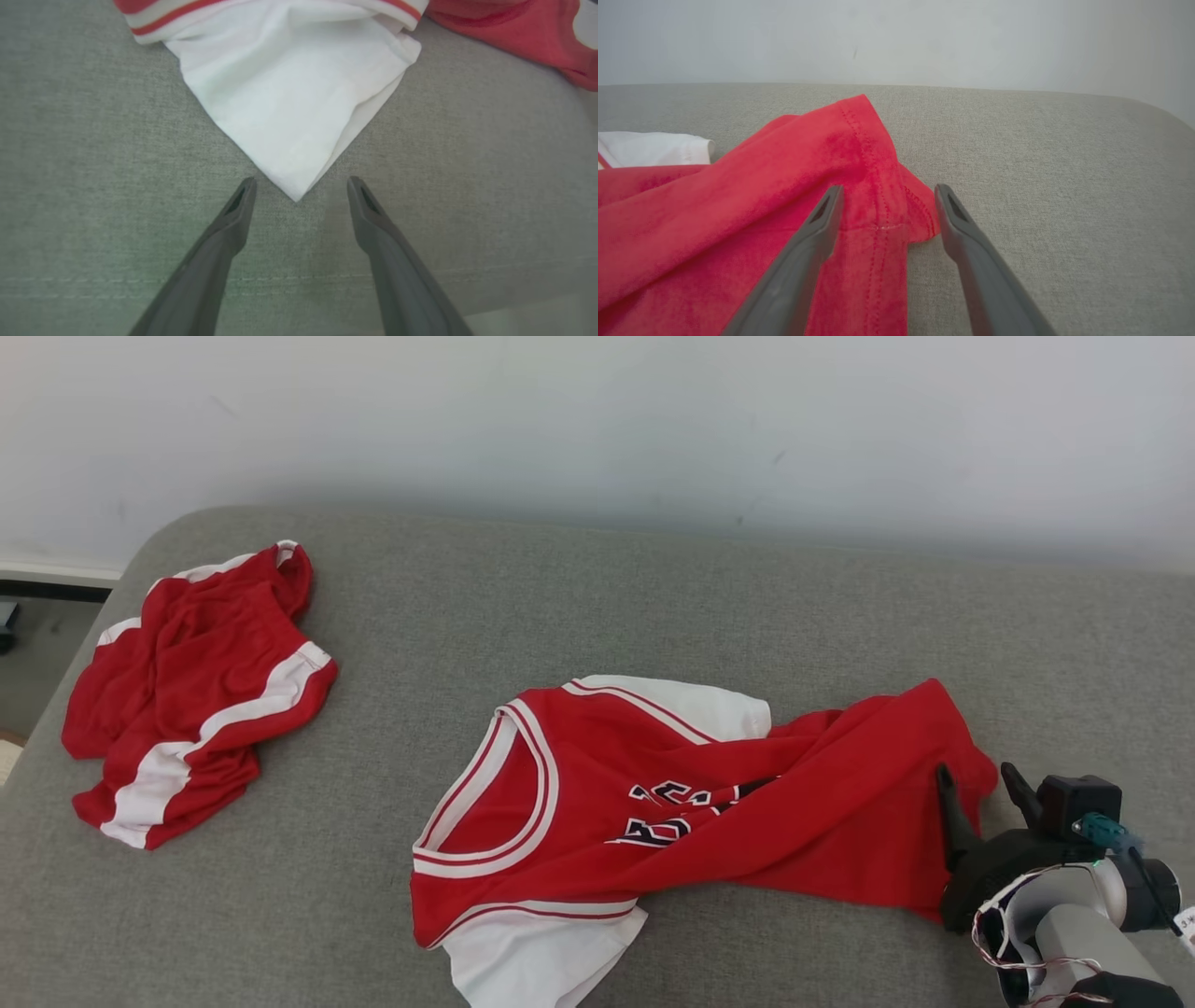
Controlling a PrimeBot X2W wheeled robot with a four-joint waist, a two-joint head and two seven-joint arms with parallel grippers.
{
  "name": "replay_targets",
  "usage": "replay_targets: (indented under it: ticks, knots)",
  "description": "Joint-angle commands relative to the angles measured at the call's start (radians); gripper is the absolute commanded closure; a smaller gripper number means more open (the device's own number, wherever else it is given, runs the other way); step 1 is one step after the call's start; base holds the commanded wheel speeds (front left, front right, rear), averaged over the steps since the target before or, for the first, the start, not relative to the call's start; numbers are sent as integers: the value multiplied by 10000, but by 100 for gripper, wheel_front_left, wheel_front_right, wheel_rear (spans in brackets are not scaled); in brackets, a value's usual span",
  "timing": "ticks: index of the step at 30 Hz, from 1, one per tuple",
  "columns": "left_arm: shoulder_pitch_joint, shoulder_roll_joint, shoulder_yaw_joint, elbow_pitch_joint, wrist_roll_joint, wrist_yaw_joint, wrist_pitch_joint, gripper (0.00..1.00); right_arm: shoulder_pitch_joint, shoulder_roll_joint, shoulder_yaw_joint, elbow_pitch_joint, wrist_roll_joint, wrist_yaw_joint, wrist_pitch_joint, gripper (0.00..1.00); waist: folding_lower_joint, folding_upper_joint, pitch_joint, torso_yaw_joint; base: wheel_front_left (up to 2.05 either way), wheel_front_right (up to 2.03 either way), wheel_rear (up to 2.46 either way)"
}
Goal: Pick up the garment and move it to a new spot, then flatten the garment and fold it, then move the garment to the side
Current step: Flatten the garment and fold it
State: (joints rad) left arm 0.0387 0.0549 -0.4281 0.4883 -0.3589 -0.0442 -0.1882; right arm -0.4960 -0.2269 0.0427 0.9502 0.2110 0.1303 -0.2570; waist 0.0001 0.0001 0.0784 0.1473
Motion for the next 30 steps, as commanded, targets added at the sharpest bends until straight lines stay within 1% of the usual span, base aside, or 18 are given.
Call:
replay_targets:
  ticks: [1, 3, 4, 5, 6, 7, 8, 9, 10, 12, 17, 24, 27, 30]
  knots:
    - [-144, -42, -94, 112, -38, -60, 39, 0, -159, -36, 58, 220, 61, 12, -55, 0, -1, -1, 73, 88, 0, 0, 0]
    - [-274, -45, -132, 234, -186, -122, 28, 0, -337, -4, 130, 553, 125, 12, -61, 0, -1, -1, 107, 134, 0, 0, 0]
    - [-328, -48, -161, 316, -234, -156, 23, 0, -381, 23, 152, 740, 151, 14, -44, 2, -1, -1, 123, 153, 0, 0, 0]
    - [-405, -50, -201, 391, -281, -165, 4, 0, -429, 33, 186, 961, 161, 12, -17, 16, -1, -1, 132, 174, 0, 0, 0]
    - [-477, -50, -253, 467, -347, -164, 8, 0, -494, 38, 223, 1034, 201, 12, -32, 41, -1, -1, 134, 212, 0, 0, 0]
    - [-525, -52, -314, 555, -383, -208, 23, 0, -547, 28, 237, 1042, 257, 14, -56, 61, -1, -1, 126, 235, 0, 0, 0]
    - [-600, -50, -347, 638, -434, -232, -5, 7, -554, 15, 288, 1089, 255, 14, -67, 84, -1, -1, 112, 246, 0, 0, 0]
    - [-663, -50, -351, 706, -493, -236, -28, 42, -533, 18, 338, 1098, 265, 14, -80, 100, -1, -1, 84, 245, 0, 0, 0]
    - [-712, -50, -382, 770, -526, -248, -62, 100, -498, 28, 377, 1060, 295, 12, -87, 100, -1, -1, 53, 236, 0, 0, 0]
    - [-788, -56, -404, 821, -545, -254, -134, 100, -457, 12, 396, 981, 308, 12, -93, 100, -1, -1, 19, 233, 0, 0, 0]
    - [-911, -47, -380, 795, -698, -228, -428, 100, 17, -38, 271, 332, 354, 12, -82, 100, -1, -1, -209, 220, 0, 0, 0]
    - [-532, 89, -193, 96, -728, -6, -646, 100, 996, -45, 170, -840, 805, 12, -85, 100, -1, -1, -531, 161, 0, 0, 0]
    - [-445, 289, -69, -526, -711, 79, -668, 100, 1289, -137, 269, -1254, 1098, 14, -87, 100, -1, -1, -656, 118, 0, 0, 0]
    - [-705, 674, -16, -1240, -609, 29, -431, 100, 1335, -249, 492, -1605, 1462, 12, -65, 100, -1, -1, -690, 73, 0, 0, 0]
